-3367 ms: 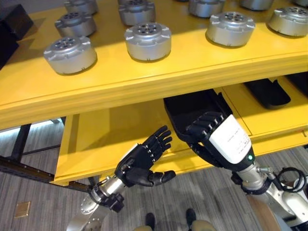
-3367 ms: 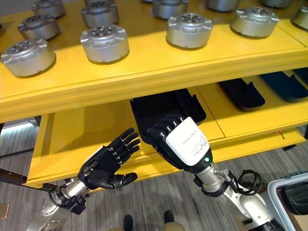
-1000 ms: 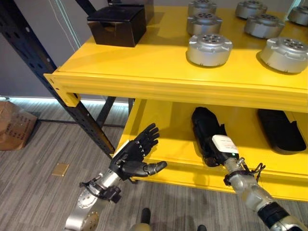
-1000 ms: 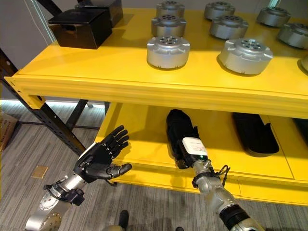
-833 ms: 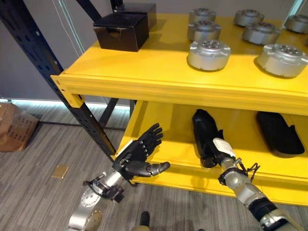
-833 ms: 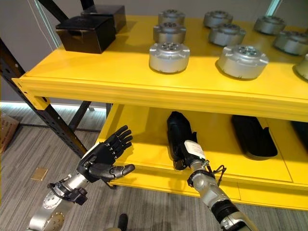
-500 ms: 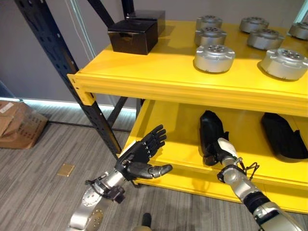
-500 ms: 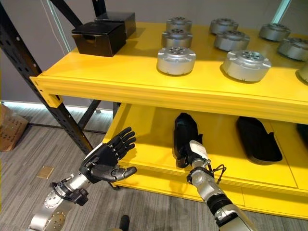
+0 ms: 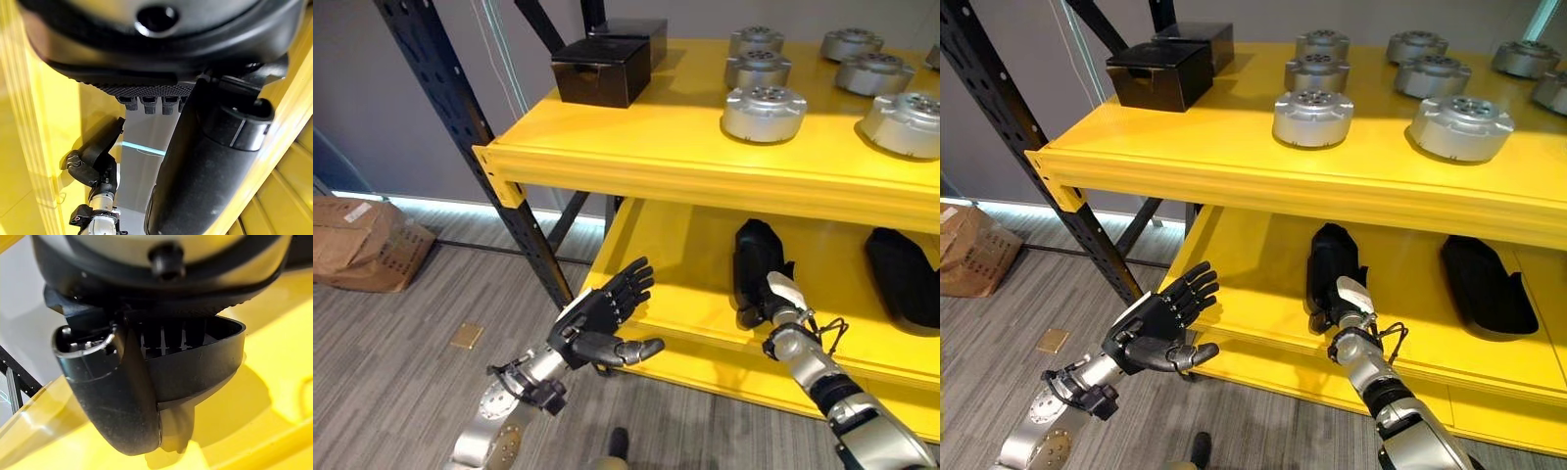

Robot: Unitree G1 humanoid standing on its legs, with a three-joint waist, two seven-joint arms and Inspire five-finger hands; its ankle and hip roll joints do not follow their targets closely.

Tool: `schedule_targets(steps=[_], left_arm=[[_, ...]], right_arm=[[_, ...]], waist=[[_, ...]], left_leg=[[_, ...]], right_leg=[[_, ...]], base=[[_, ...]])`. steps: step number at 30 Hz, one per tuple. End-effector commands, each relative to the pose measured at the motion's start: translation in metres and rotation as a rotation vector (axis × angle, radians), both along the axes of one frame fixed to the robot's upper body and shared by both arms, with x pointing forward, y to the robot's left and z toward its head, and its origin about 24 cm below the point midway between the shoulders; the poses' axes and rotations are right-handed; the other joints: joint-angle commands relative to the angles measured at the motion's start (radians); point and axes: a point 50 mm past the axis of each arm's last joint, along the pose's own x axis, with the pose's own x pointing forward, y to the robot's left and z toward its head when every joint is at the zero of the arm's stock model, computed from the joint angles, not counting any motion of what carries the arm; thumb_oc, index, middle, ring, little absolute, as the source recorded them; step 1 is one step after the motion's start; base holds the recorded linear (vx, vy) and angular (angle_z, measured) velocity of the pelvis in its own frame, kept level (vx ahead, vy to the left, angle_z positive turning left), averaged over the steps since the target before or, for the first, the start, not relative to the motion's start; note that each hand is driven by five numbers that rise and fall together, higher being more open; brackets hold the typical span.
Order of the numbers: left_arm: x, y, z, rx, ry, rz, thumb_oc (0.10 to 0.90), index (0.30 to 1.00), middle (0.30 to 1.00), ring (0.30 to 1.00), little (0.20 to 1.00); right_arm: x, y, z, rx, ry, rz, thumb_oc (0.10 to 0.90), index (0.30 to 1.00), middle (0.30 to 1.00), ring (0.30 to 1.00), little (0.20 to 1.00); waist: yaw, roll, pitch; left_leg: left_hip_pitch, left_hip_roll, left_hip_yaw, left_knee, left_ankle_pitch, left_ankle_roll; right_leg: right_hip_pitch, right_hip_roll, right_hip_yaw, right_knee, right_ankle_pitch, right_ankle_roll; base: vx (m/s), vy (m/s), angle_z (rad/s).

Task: Move parts from the plastic box to the shelf.

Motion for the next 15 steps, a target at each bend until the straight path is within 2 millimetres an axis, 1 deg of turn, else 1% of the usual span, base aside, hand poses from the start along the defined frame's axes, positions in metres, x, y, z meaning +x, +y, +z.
schedule_targets(steps=[1, 10, 14, 15], left_arm=[[0.019, -0.013, 0.059, -0.075, -0.302, -0.098, 0.9, 1.0, 1.0, 1.0, 1.0], [0.021, -0.016, 0.064, -0.066, -0.311, -0.113, 0.9, 1.0, 1.0, 1.0, 1.0], [0.022, -0.017, 0.064, -0.065, -0.313, -0.12, 0.9, 1.0, 1.0, 1.0, 1.0], [0.022, -0.017, 0.065, -0.064, -0.311, -0.124, 0.9, 1.0, 1.0, 1.0, 1.0]], right_arm=[[0.029, -0.03, 0.048, -0.16, -0.109, -0.099, 0.4, 0.3, 0.3, 0.3, 0.3], [0.033, -0.054, 0.065, -0.219, -0.128, -0.189, 0.4, 0.3, 0.3, 0.3, 0.3], [0.031, -0.061, 0.065, -0.244, -0.114, -0.22, 0.4, 0.3, 0.3, 0.3, 0.3], [0.029, -0.066, 0.065, -0.242, -0.108, -0.242, 0.4, 0.3, 0.3, 0.3, 0.3]], waist=[[0.059, -0.003, 0.038], [0.063, -0.007, 0.05], [0.063, -0.007, 0.054], [0.064, -0.007, 0.056]], left_leg=[[0.065, 0.032, 0.071, -0.003, -0.099, -0.009], [0.056, 0.036, 0.071, 0.003, -0.094, -0.009], [0.055, 0.037, 0.07, 0.005, -0.092, -0.009], [0.054, 0.038, 0.071, 0.006, -0.091, -0.008]], right_leg=[[-0.036, -0.027, -0.003, 0.073, -0.059, -0.028], [-0.041, -0.022, 0.001, 0.084, -0.062, -0.028], [-0.043, -0.022, 0.003, 0.092, -0.064, -0.029], [-0.043, -0.023, 0.003, 0.093, -0.063, -0.028]], base=[[0.0, 0.0, 0.0], [0.0, -0.001, 0.0], [0.0, -0.014, 0.07], [0.0, -0.016, 0.06]])
